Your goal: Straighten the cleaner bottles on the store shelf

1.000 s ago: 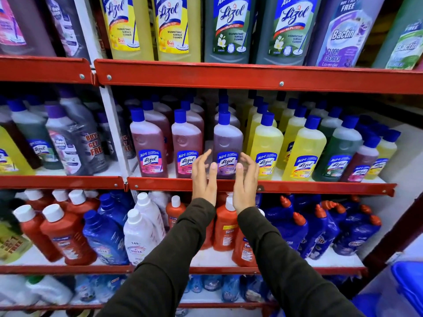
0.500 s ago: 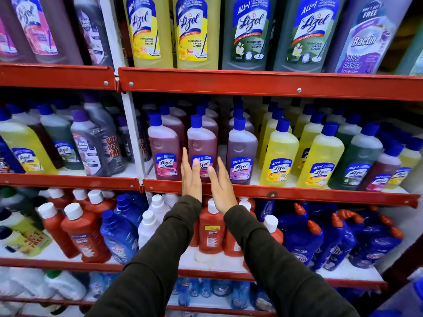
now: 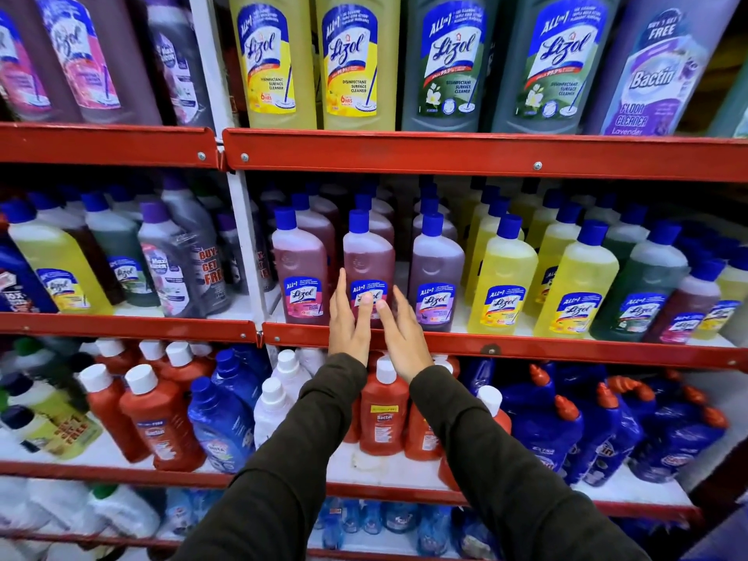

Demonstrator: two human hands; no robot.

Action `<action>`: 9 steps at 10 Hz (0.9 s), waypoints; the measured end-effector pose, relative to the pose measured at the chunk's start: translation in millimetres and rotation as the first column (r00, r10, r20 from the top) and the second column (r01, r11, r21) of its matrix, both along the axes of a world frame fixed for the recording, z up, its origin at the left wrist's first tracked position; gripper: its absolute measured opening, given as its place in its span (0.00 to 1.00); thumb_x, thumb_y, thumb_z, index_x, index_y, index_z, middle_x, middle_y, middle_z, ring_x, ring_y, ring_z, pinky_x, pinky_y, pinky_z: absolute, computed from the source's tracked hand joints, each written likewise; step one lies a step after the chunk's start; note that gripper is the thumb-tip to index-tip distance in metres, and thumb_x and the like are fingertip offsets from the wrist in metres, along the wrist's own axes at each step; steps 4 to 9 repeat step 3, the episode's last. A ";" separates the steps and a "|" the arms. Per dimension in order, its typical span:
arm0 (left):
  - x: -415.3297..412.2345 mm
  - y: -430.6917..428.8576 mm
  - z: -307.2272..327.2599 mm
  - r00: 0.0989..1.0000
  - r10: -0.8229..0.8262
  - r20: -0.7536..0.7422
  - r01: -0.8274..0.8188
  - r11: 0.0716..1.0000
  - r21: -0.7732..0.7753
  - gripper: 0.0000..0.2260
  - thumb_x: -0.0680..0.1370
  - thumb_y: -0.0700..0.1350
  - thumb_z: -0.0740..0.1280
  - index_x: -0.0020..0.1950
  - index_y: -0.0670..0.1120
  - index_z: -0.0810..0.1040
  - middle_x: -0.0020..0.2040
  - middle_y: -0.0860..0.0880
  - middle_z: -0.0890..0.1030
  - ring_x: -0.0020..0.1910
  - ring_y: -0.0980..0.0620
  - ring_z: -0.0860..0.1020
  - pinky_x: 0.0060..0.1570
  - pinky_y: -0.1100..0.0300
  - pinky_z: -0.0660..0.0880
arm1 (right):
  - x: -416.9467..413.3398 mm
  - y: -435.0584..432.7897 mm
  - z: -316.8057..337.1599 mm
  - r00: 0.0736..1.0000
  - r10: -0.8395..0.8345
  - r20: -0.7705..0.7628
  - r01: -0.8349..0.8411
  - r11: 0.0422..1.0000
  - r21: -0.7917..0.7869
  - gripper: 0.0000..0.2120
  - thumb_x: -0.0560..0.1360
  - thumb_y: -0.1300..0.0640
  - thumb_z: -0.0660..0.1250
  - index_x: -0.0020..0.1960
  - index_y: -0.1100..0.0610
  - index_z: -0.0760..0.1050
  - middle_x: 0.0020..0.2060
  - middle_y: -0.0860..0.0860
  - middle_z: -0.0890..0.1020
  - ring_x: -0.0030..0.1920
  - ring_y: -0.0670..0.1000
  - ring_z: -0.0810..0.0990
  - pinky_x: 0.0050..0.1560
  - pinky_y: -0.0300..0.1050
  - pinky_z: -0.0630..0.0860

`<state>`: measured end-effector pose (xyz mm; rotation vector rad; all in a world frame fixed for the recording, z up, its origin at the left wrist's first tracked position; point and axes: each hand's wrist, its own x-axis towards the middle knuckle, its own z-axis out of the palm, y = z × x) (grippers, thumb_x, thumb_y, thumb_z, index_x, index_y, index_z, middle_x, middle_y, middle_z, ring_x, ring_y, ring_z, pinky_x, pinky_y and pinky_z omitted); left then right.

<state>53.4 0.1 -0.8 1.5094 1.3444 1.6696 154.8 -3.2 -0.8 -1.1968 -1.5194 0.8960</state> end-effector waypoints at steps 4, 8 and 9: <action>10.6 -11.0 1.5 0.982 0.178 -0.068 -0.169 0.978 0.126 0.28 0.81 0.58 0.56 0.79 0.49 0.59 0.79 0.45 0.58 0.75 0.51 0.62 0.73 0.46 0.68 | 21.2 -14.8 15.7 0.999 -0.052 0.012 0.051 0.997 0.059 0.28 0.83 0.47 0.60 0.79 0.54 0.60 0.77 0.53 0.69 0.73 0.51 0.72 0.73 0.46 0.69; 10.6 -11.0 1.5 0.982 0.178 -0.068 -0.169 0.978 0.126 0.28 0.81 0.58 0.56 0.79 0.49 0.59 0.79 0.45 0.58 0.75 0.51 0.62 0.73 0.46 0.68 | 21.2 -14.8 15.7 0.999 -0.052 0.012 0.051 0.997 0.059 0.28 0.83 0.47 0.60 0.79 0.54 0.60 0.77 0.53 0.69 0.73 0.51 0.72 0.73 0.46 0.69; 10.6 -11.0 1.5 0.982 0.178 -0.068 -0.169 0.978 0.126 0.28 0.81 0.58 0.56 0.79 0.49 0.59 0.79 0.45 0.58 0.75 0.51 0.62 0.73 0.46 0.68 | 21.2 -14.8 15.7 0.999 -0.052 0.012 0.051 0.997 0.059 0.28 0.83 0.47 0.60 0.79 0.54 0.60 0.77 0.53 0.69 0.73 0.51 0.72 0.73 0.46 0.69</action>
